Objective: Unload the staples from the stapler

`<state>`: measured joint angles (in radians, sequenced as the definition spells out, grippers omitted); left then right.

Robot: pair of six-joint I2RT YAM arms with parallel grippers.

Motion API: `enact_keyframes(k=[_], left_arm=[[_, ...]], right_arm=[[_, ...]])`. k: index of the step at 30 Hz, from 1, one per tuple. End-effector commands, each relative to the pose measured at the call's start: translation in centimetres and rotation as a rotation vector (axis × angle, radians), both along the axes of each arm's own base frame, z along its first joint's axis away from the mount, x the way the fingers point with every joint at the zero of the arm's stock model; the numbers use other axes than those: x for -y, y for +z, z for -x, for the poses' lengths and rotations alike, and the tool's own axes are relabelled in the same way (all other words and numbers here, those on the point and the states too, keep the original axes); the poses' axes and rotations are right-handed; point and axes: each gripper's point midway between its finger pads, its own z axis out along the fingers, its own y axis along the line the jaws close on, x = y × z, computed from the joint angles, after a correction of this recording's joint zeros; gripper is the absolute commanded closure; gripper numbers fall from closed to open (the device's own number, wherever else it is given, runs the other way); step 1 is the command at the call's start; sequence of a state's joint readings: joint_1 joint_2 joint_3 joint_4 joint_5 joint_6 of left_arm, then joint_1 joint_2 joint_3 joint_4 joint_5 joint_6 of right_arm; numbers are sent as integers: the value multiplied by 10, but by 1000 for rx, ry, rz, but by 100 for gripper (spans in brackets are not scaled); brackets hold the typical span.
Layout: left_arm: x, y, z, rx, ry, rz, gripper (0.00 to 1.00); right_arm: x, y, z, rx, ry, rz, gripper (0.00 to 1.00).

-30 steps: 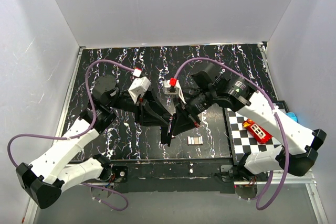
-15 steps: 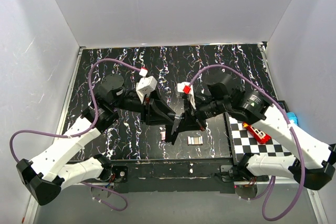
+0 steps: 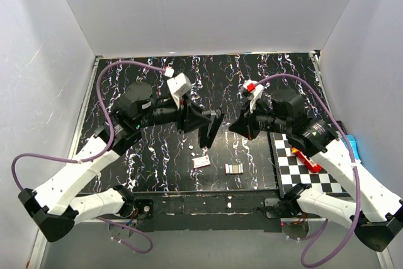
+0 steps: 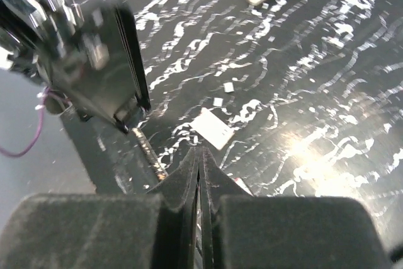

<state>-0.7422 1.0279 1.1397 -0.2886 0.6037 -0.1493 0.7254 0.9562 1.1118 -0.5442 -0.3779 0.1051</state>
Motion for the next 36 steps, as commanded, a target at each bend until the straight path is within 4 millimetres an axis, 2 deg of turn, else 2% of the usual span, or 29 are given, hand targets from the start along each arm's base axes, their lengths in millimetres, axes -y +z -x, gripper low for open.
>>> enact_keyframes(k=[1,7,10,16,20,23,24,32,36], left_arm=[[-15,13,-67,27,338,-50,100],[-21,-19,-131,-37,550,-155,100],[-26,-32,-160,-55,649,-217,100],[-32,-63,-213,-109,769,-321,100],[-45,-84,-247,-179,814,-340,100],[-52,-98,-268,-222,829,-355,100],[-53,-110,-277,-242,837,-380,100],[-50,-159,-318,-302,820,-515,100],[-58,-185,-337,-336,850,-571,100]], right_arm=[[14,-3,-31,-27,-197,-20,91],[19,-17,-36,-74,-255,-10,74],[19,-26,-36,-92,-264,-9,69],[27,-42,-41,-109,-326,24,67],[27,-42,-41,-107,-342,-9,66],[25,-44,-40,-119,-341,-18,66],[24,-46,-40,-123,-337,-17,66],[14,-54,-38,-171,-303,-33,65],[12,-58,-37,-180,-291,-33,65]])
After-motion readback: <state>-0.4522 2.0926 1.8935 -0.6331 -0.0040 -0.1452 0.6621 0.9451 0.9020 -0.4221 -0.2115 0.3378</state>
